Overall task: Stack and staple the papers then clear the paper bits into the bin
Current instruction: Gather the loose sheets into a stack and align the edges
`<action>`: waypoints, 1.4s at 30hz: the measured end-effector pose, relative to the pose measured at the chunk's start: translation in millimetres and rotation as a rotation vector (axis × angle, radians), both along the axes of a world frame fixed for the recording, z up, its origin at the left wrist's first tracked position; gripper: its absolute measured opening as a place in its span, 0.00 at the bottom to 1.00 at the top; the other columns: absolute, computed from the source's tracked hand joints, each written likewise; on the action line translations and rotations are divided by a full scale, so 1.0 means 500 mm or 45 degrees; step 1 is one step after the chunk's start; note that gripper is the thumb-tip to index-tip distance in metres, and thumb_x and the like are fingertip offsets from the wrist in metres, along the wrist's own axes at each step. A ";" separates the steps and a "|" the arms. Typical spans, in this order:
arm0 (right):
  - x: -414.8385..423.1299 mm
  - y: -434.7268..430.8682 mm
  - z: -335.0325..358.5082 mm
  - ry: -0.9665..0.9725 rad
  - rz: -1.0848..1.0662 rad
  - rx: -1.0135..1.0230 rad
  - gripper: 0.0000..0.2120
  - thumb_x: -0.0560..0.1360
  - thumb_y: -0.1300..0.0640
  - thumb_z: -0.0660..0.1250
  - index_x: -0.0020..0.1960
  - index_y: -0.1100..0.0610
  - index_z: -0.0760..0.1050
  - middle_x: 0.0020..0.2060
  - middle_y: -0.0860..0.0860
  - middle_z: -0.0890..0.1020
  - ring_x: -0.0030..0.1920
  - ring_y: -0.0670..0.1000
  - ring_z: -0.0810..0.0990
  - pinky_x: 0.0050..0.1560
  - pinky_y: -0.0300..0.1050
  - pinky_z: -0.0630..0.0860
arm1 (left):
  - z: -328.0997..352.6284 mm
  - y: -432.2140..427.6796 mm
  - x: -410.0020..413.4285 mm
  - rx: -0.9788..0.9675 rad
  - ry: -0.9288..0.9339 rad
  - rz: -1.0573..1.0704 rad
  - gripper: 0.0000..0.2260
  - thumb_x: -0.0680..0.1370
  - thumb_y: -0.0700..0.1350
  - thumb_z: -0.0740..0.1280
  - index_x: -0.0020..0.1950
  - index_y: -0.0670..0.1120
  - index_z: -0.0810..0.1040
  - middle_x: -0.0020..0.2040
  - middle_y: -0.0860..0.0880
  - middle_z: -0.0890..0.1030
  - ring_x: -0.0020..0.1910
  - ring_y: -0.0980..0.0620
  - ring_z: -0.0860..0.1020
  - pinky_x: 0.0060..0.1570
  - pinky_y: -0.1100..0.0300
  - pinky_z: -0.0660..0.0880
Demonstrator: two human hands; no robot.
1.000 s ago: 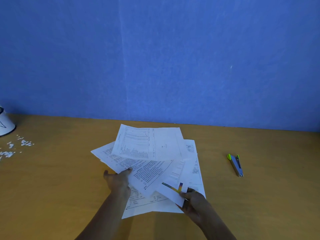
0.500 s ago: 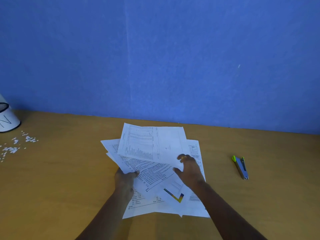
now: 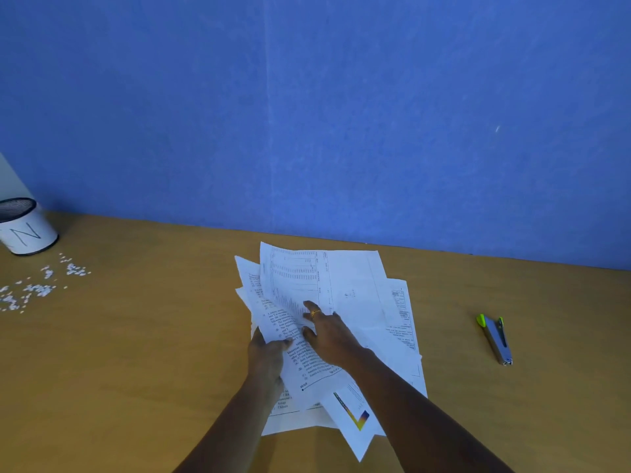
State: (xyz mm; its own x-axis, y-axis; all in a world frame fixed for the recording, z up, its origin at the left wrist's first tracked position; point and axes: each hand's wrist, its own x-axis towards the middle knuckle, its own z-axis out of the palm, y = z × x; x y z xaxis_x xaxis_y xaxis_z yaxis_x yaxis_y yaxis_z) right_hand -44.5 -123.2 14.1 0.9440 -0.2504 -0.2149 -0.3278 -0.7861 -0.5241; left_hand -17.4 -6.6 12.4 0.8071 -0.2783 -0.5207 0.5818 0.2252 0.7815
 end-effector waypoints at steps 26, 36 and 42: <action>0.055 0.051 0.035 -0.199 0.006 -0.110 0.19 0.80 0.52 0.56 0.68 0.58 0.66 0.59 0.56 0.79 0.56 0.55 0.79 0.55 0.44 0.75 | 0.017 0.015 -0.006 0.074 0.063 -0.053 0.15 0.76 0.26 0.55 0.53 0.42 0.73 0.41 0.42 0.78 0.38 0.43 0.77 0.34 0.54 0.72; 0.047 0.040 0.065 -0.167 0.009 -0.331 0.12 0.80 0.57 0.54 0.59 0.61 0.71 0.53 0.59 0.80 0.52 0.58 0.80 0.47 0.46 0.75 | 0.003 0.016 0.003 0.096 0.065 -0.068 0.17 0.75 0.27 0.56 0.61 0.40 0.72 0.48 0.40 0.79 0.43 0.39 0.77 0.38 0.51 0.75; 0.051 0.055 0.084 -0.215 -0.139 -0.217 0.13 0.79 0.59 0.55 0.57 0.62 0.73 0.52 0.61 0.79 0.53 0.61 0.78 0.52 0.52 0.75 | 0.017 0.001 -0.007 0.115 0.027 -0.068 0.11 0.79 0.34 0.57 0.57 0.44 0.74 0.43 0.42 0.79 0.40 0.42 0.77 0.37 0.53 0.74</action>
State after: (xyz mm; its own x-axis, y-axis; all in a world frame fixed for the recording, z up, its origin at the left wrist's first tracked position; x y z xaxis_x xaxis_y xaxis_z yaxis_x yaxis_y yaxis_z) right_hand -18.9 -95.7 56.2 0.9284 -0.3716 -0.0026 -0.3345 -0.8325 -0.4417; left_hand -21.1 -6.0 21.1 0.7808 -0.2721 -0.5625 0.6079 0.1228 0.7844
